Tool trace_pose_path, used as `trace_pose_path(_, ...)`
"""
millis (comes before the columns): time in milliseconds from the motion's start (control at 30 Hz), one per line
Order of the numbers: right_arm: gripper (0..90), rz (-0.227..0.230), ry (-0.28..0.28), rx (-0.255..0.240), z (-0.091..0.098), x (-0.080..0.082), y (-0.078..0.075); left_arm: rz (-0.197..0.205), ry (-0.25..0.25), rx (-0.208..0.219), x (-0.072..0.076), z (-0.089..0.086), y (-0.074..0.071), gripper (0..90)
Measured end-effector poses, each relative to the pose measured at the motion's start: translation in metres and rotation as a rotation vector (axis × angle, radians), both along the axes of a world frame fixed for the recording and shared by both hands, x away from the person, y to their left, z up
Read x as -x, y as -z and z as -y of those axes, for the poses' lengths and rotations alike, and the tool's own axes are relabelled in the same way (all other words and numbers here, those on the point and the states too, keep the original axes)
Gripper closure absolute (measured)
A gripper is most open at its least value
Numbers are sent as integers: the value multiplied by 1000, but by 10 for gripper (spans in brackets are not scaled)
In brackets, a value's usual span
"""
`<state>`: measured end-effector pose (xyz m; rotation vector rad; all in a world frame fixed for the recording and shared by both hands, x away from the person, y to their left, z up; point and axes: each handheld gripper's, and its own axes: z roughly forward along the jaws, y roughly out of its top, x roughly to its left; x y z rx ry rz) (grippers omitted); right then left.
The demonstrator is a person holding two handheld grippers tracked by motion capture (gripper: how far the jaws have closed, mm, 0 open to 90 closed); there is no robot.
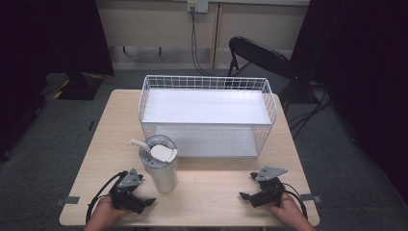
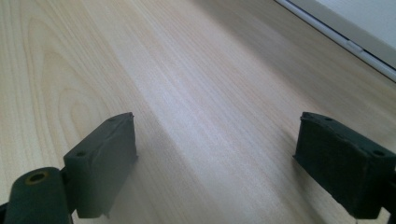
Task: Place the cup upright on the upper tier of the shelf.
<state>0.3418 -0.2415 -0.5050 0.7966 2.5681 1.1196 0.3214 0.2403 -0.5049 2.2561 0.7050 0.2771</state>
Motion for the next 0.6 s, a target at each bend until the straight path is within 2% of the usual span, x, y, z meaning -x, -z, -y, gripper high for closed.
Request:
trace_pose_path(333, 118, -2, -7, -1, 0, -1, 0, 6, -39, -1, 5, -3, 0, 19)
trace_pose_path(433, 118, -2, -8, 0, 0, -1, 0, 17, -71, 15, 7, -8, -1, 89)
trace_pose_path(533, 117, -2, -10, -1, 0, -1, 0, -10, -76, 61, 9, -17, -2, 123)
trace_pose_path(600, 117, -2, -12, 0, 1, -1, 0, -9, -101, 60, 10, -21, -3, 161)
